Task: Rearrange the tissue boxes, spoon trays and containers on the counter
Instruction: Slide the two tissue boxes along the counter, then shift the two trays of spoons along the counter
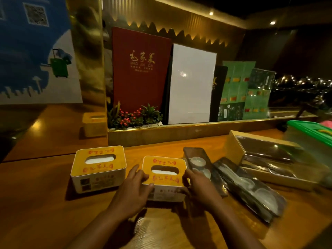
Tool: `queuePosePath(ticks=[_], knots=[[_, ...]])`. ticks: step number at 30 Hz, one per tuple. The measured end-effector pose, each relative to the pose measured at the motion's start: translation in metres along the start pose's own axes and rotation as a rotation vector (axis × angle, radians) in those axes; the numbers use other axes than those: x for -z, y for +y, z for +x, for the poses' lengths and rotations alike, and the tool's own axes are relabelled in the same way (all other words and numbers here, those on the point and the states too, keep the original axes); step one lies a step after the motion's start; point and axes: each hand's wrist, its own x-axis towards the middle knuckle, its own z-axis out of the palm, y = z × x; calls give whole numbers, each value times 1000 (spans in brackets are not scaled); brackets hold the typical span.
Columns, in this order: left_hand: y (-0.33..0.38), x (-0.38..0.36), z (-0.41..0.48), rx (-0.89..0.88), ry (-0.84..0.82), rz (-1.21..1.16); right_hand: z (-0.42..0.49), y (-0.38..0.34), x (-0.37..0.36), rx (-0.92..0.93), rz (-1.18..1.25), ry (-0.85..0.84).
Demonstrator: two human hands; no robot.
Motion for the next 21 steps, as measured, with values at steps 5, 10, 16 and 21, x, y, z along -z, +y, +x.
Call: queuePosePath(ticks=[5,10,16,21], knots=[[-3,-5,-15,-7,60,-44,25,10,-3,119,108,-24],[10,-11,-18,137,133,-119,32,23,-8,257,179,-13],[29,-28,-25,291,193,-207,37,41,-11,392,194,-48],[52,-48,-30,293,409,-106,24,75,5,376,186,-98]])
